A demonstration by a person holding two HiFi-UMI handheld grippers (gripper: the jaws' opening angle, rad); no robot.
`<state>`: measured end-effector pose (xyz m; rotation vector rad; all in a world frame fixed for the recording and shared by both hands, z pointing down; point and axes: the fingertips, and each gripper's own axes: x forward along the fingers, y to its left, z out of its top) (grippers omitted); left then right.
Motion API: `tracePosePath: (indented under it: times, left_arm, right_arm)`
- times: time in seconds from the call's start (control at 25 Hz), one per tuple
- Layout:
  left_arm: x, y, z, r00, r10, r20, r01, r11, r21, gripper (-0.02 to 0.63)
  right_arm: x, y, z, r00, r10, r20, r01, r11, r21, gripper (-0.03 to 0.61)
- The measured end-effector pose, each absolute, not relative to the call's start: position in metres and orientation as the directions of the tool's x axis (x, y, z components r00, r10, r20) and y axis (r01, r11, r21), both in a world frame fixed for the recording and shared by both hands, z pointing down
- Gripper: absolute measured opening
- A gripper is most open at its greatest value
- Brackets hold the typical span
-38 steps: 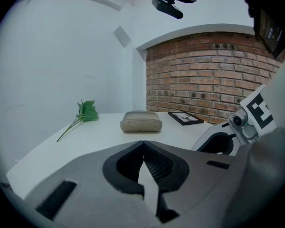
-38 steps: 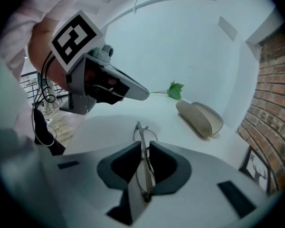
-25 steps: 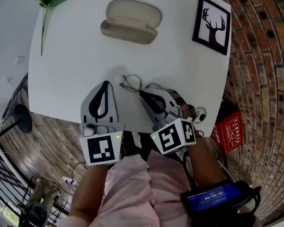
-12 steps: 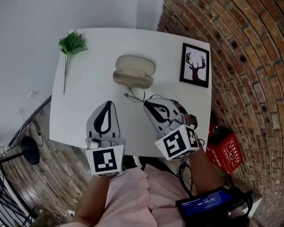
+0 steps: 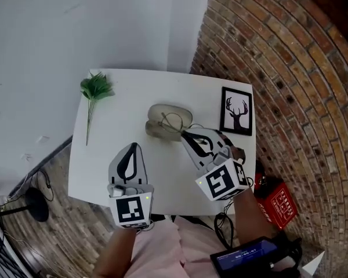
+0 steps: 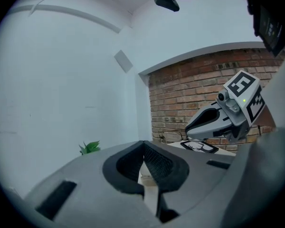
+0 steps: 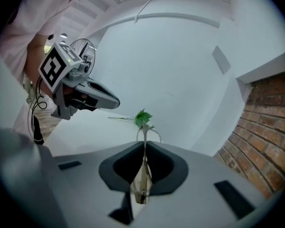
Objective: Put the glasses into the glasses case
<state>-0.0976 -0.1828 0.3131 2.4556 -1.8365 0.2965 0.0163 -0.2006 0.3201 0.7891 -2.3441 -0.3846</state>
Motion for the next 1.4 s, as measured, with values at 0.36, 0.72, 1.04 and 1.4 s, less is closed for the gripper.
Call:
tracePosePath:
  times: [0.36, 0.72, 1.04, 1.4]
  left_arm:
    - [-0.111, -0.214, 0.332, 0.279, -0.932, 0.23, -0.955, -0.295, -0.039, 0.008]
    - [-0.13, -0.239, 0.367, 0.264, -0.915, 0.304, -0.96, -0.281, -0.013, 0.008]
    - [-0.142, -0.247, 0.4, 0.252, -0.896, 0.365, -0.964, -0.267, 0.012, 0.008]
    - [-0.148, -0.248, 0.418, 0.254, -0.881, 0.398, -0.964, -0.265, 0.027, 0.008]
  right_arm:
    - [0.007, -0.231, 0.345, -0.613, -0.599, 0.516, -0.42, 0.8, 0.429, 0.023]
    - [-0.009, -0.252, 0.385, -0.629, -0.52, 0.578, -0.367, 0.854, 0.368, 0.023]
    - [-0.016, -0.258, 0.425, -0.618, -0.464, 0.635, -0.332, 0.886, 0.324, 0.023]
    - [-0.025, -0.254, 0.449, -0.611, -0.421, 0.67, -0.297, 0.907, 0.298, 0.023]
